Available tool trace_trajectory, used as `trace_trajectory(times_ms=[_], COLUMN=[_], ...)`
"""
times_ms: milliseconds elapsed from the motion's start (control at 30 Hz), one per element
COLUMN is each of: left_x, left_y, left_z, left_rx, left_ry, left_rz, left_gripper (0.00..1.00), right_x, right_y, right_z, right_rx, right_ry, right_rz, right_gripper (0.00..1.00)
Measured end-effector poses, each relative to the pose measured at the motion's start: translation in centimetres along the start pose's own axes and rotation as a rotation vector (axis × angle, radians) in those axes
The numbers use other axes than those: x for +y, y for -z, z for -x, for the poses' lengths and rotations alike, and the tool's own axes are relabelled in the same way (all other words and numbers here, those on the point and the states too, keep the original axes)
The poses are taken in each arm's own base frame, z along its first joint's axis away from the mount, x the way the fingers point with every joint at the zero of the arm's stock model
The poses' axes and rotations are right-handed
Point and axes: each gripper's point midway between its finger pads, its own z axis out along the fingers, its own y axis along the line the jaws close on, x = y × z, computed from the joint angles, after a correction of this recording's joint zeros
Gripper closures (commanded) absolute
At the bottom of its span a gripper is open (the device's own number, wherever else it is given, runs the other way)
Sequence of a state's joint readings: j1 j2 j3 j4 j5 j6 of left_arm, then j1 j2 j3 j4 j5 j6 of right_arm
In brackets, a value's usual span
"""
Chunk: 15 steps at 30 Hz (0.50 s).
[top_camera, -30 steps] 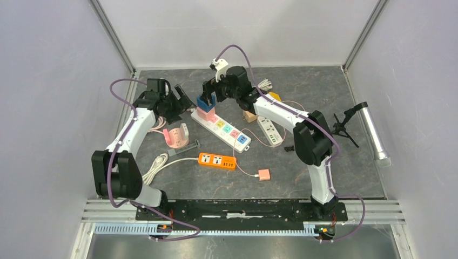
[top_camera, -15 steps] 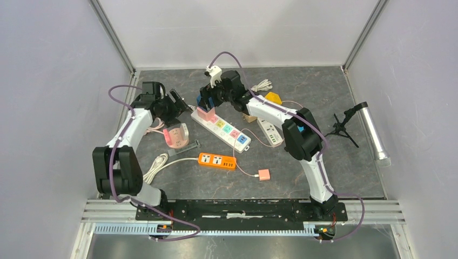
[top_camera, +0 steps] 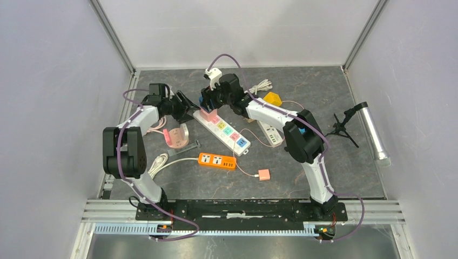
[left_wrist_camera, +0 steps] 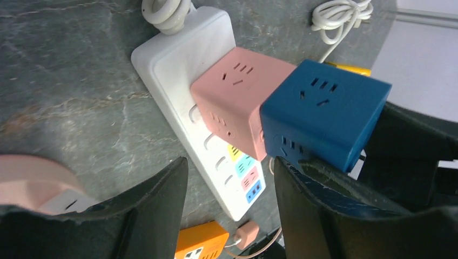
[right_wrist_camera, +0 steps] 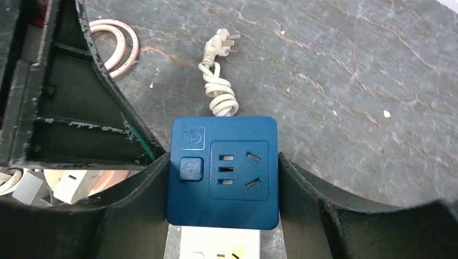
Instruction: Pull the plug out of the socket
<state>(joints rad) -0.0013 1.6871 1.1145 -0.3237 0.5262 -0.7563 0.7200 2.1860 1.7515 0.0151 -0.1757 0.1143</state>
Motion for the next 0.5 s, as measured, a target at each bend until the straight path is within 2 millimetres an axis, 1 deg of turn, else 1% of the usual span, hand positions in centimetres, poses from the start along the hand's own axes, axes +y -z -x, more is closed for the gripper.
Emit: trace_trajectory(times_ms=[100,167,200,300,500], left_x=[-0.2,-0.2,-0.3,-0.5,-0.6], left_y=[-0.9,-1.2,-1.3,-1.6,-2.8], left_z=[-0.2,-0.4,-0.3,-0.2,0.3], left_rx=[0.015,0.025,0.026,0.027,0.032], left_ry=[0.029,0.041,0.048,0.052,0.067], left_rz=[-0.043,-0.061,-0.067,-0.086,-0.116], left_gripper=[0.36,0.36,0.36,0.37,0.41], right_x=[-0.1,-0.3,-0.3,-0.3,-0.2], right_y=[0.7,1.0,1.0,1.0,1.1], right_z=[-0.3,-0.5,-0.5,-0.4,-0.4], right_rx=[0.019,0.029,0.03,0.029,0.051], right_ry=[-0.017,-0.029,-0.033,-0.041,-0.054], right_rz=[-0.036,-0.051,-0.054,-0.058,-0.058], right_gripper=[0.63,0.62,0.6,0.48,0.31])
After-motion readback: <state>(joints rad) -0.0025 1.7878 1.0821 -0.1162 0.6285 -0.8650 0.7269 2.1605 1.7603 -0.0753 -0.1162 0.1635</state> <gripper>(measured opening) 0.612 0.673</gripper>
